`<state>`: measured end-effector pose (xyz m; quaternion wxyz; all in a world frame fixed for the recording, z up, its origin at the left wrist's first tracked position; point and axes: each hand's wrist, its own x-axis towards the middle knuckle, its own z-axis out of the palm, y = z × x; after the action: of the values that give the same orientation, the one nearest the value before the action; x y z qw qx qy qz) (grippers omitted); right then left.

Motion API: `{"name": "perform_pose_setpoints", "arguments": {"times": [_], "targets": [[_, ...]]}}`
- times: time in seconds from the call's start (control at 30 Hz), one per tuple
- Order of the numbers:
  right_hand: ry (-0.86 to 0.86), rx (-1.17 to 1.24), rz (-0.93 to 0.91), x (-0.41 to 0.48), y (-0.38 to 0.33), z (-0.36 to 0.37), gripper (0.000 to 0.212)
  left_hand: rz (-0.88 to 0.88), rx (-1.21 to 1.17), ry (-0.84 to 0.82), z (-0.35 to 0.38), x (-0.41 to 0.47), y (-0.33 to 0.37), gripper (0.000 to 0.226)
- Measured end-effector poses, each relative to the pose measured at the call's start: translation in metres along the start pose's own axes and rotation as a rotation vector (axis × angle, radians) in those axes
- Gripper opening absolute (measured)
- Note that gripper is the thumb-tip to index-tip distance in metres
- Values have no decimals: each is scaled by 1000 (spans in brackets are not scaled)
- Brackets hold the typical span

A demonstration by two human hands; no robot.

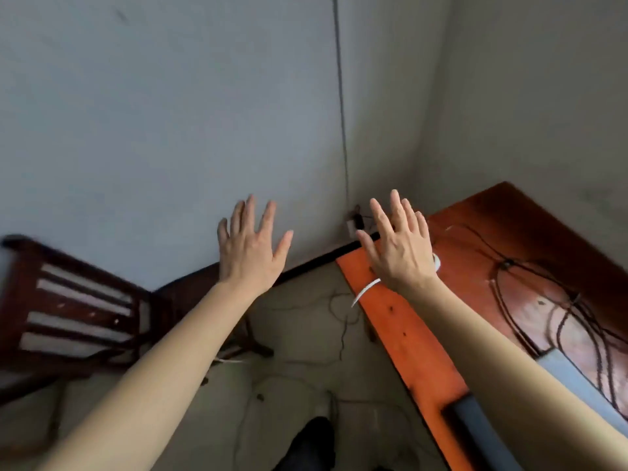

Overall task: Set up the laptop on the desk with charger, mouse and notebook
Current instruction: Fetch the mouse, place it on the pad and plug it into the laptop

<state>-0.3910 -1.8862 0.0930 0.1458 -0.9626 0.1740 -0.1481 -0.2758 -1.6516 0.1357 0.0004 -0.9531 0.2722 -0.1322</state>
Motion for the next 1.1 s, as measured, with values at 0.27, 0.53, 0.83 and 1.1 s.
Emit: {"name": "perform_pose_setpoints", "arguments": {"times": [0.27,0.53,0.83,1.1], "targets": [[-104,122,-536,17,-276,41,73,-470,222,124,-96,-147,-243,63],[-154,206,-957,-60,-575,118,70,-830,278,176,-126,-342,-437,68],[-214,206,-1339,-166,-862,172,72,-1200,376,189,-173,-531,-618,69],[-215,292,-1504,-224,-1062,254,68,-1363,425,205,-150,-625,-777,67]]}}
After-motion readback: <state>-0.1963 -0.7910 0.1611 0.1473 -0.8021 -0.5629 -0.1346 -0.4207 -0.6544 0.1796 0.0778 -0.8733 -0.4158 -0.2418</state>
